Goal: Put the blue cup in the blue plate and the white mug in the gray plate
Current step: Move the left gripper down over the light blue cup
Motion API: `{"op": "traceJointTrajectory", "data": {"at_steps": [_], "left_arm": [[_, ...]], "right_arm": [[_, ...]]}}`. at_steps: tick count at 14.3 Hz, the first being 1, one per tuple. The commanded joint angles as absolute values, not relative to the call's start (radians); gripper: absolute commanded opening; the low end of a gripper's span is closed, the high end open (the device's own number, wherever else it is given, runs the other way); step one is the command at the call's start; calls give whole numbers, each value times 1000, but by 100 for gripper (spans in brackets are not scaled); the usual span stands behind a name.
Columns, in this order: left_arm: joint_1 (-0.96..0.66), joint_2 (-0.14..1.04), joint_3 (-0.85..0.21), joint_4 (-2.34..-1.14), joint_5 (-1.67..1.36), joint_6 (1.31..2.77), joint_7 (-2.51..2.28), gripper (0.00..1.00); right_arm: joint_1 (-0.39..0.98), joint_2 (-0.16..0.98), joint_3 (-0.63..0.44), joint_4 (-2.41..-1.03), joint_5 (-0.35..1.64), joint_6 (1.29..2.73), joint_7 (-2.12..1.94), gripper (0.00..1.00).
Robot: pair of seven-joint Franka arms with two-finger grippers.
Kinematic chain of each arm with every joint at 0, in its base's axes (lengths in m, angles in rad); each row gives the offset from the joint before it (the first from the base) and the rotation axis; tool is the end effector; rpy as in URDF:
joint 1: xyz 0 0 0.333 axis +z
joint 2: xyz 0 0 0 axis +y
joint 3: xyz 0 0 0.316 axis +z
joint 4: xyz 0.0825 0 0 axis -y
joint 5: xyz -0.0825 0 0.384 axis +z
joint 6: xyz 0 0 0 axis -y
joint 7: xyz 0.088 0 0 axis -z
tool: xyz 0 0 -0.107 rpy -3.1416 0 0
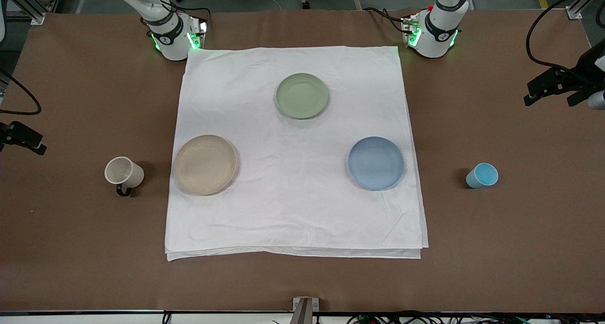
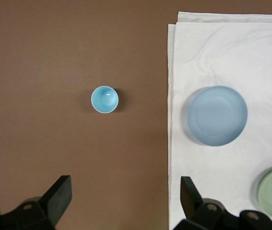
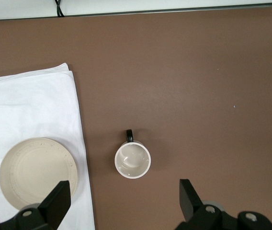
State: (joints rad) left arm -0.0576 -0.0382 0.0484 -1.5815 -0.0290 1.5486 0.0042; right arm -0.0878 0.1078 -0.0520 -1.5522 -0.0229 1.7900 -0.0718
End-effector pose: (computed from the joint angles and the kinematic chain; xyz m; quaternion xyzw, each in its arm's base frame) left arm 0.5405 -0.0076 0.6384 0.9999 -0.0071 0.0026 0.0154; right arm 0.6010 -0.0849 0.5917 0.9973 -0.0318 0.0632 0.0209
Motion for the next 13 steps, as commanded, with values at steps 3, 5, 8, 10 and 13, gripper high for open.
{"op": "traceJointTrajectory", "data": {"at_steps": [3,5,8,10,13], "left_arm": [[-52,-45,49,-1575,-55,1540,18,100],[-51,-41,52,-1574,-55,1540,18,100],[-52,-29,52,-1586,-51,1543,5,100],[-37,-14,52,-1643,-43,1554,5,100],[-9,-3,54,-1745,-38,1681,5,100]], "right_arm": [[-97,92,-46,-1562,-28,1787,-71,100],[-98,92,-46,-1563,-28,1787,-72,100],[-106,94,-46,-1562,-28,1790,-74,100],[-104,94,-46,-1562,-28,1793,-74,100],[-106,101,-46,-1562,-28,1796,-74,100]]}}
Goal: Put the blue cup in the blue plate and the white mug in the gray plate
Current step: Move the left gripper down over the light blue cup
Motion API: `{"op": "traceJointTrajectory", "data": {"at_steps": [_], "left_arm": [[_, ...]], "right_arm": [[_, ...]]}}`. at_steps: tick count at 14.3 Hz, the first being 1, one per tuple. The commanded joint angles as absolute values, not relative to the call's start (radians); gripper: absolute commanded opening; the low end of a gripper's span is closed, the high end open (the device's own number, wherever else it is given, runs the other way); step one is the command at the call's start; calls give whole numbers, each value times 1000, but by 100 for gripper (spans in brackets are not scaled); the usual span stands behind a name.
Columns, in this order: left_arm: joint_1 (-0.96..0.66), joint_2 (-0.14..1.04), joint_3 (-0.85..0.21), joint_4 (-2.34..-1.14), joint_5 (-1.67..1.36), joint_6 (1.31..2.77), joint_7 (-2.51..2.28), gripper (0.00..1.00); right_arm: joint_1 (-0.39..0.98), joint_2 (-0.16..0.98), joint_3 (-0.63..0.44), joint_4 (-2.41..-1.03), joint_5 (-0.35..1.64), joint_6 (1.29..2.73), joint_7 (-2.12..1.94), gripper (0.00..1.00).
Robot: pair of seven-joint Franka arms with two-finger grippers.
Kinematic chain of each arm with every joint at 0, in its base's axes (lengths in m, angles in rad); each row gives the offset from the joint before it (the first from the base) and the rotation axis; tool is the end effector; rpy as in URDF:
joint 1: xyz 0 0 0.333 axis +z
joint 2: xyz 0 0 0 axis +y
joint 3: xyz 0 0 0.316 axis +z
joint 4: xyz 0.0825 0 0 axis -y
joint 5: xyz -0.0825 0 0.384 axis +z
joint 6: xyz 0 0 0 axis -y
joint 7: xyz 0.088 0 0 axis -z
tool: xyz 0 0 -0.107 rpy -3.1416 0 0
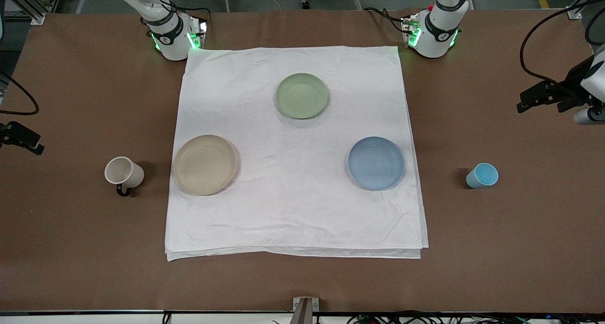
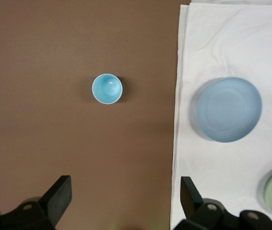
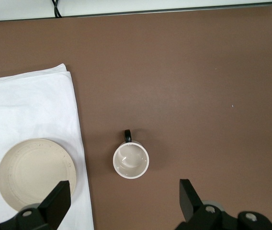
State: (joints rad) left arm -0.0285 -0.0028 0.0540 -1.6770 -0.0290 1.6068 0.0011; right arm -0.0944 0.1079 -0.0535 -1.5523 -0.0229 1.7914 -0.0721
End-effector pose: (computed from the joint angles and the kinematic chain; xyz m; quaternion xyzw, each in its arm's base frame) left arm 0.5526 0.0111 0.5790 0.9992 0.0132 -0.0335 0.0150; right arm 0.6004 -0.0897 0.5917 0.9971 -0.0357 0.0637 0.0213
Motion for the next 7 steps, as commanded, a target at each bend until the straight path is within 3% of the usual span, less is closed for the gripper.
{"op": "traceJointTrajectory", "data": {"at_steps": [1,7], "left_arm": [[15,3,52,-1782,-35,1731,6,100],[20,129,52,-1942,18,2080,3,100]], "right_arm": [[-106,101,-46,-1562,-28,1798,-75,100],[-104,103,-46,-1562,-28,1802,-74,100]]}}
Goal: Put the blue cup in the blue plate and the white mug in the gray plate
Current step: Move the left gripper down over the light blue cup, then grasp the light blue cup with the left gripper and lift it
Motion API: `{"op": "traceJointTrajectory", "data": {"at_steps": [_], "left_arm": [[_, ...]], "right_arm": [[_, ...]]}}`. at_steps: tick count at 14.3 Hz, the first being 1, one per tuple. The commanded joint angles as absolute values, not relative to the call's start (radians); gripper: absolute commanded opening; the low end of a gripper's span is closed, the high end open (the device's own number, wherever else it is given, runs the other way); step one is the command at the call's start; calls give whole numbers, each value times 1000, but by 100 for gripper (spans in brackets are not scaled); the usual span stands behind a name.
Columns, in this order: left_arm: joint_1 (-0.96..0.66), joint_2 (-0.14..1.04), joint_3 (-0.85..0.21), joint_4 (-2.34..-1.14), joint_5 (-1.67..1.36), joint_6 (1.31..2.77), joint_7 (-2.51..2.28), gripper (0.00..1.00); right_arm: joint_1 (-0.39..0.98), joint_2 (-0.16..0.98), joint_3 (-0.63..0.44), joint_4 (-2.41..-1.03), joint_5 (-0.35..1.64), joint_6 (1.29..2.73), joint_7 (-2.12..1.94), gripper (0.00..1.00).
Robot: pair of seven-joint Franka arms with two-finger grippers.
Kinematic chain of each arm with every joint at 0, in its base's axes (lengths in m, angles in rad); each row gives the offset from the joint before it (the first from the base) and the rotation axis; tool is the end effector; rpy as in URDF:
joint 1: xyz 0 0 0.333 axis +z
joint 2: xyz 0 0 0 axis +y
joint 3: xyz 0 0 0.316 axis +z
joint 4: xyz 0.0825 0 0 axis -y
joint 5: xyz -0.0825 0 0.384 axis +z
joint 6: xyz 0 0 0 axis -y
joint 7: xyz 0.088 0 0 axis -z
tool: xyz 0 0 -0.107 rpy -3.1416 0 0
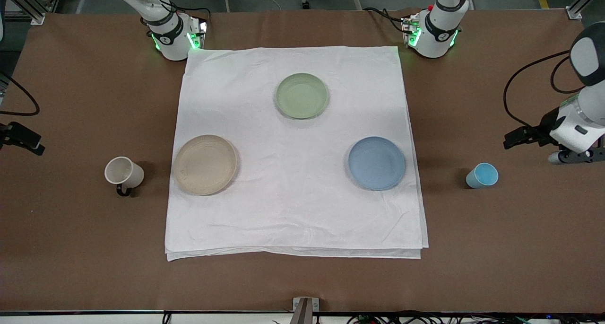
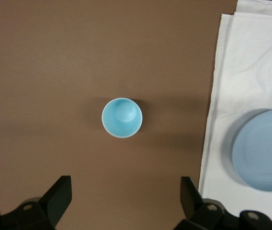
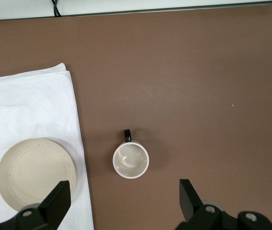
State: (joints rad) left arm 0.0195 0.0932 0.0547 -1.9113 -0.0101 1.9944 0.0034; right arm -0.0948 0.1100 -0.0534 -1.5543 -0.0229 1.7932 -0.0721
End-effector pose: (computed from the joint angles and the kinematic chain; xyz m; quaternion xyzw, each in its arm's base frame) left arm 0.5801 0.0418 0.4456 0.9993 0.0374 -0.0049 0.0022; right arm 0.6010 -0.0900 0.5896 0.9972 -0.0358 0.0625 0.0212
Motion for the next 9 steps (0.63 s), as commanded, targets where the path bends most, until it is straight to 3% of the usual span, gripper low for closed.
{"op": "traceJointTrajectory", "data": {"at_steps": [1,5,9], "left_arm": [[20,165,52,-1951,26,2127,3,100],[18,300,52,-1963,29,2278,-32,100],[-18,389,48,-1962,29,2336,-161,100]], "right_arm": [[-104,101,-46,-1562,-28,1810,-74,100],[-92,95,-38,-1549,-28,1796,-64,100],[-66,92,-37,-1545,-28,1787,-66,100]]}}
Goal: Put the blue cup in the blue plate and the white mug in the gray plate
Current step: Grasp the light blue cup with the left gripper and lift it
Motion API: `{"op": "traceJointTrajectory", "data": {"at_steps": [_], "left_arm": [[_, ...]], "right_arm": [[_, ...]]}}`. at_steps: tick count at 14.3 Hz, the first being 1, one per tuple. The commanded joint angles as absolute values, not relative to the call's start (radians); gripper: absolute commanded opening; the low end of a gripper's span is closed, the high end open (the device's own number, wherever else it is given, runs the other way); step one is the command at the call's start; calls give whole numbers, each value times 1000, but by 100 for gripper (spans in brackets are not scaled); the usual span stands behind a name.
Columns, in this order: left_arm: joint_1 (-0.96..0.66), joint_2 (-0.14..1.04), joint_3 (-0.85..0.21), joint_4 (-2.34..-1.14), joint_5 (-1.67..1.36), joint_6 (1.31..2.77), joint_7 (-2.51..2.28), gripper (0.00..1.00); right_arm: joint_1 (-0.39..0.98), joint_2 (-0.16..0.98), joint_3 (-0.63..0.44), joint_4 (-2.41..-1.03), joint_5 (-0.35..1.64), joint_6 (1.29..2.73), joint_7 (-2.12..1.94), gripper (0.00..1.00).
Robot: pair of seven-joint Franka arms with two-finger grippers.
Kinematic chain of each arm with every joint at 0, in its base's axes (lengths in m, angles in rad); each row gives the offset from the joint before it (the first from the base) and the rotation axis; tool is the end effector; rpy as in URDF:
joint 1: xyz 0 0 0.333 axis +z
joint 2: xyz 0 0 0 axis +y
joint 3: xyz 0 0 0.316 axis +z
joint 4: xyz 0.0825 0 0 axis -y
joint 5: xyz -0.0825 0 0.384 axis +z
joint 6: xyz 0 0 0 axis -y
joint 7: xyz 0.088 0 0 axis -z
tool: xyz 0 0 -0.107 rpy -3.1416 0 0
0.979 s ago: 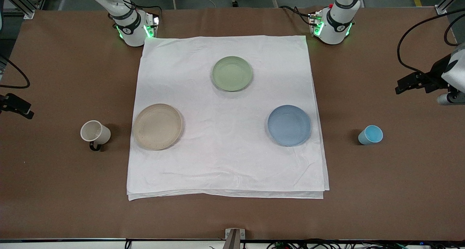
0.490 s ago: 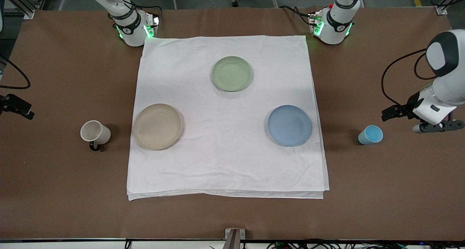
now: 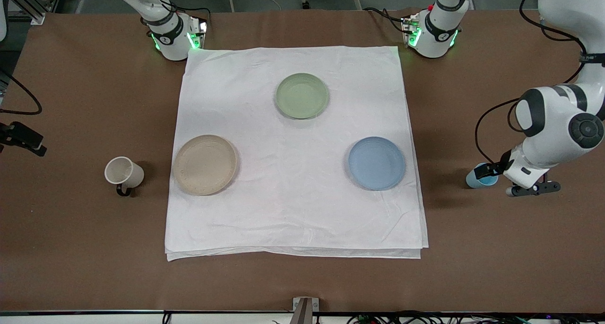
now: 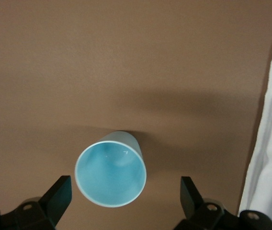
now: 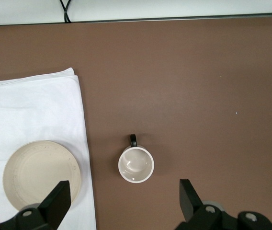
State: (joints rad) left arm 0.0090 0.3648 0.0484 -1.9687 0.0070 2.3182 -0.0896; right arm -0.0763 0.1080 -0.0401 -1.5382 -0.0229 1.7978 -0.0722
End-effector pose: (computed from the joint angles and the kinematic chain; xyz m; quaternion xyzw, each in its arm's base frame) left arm 0.6098 0.0341 0.2850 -0.9975 -0.0695 0.0073 0.0113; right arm 0.6041 -0.0713 0.5992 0.9968 -0.0200 0.0742 0.0205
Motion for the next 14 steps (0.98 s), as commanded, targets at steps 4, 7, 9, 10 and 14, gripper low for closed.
{"op": "traceJointTrajectory", "data": {"at_steps": [4,7,9,10,14], "left_arm": [[-20,419,48,-1960,29,2355,-170,86],[-12,430,48,-1967,29,2356,-170,68],[-12,430,48,-1982,29,2356,-172,57],[-12,430,49,-1989,29,2356,-172,46],[-8,431,49,-1990,29,2356,-172,11]], "right_arm": [[-72,97,-40,-1566,-18,1799,-63,100],[-64,92,-40,-1560,-11,1801,-60,100],[-64,65,-35,-1524,-11,1778,-63,100],[-64,64,-37,-1479,-11,1749,-66,100],[-74,72,-46,-1417,-11,1703,-77,100]]}}
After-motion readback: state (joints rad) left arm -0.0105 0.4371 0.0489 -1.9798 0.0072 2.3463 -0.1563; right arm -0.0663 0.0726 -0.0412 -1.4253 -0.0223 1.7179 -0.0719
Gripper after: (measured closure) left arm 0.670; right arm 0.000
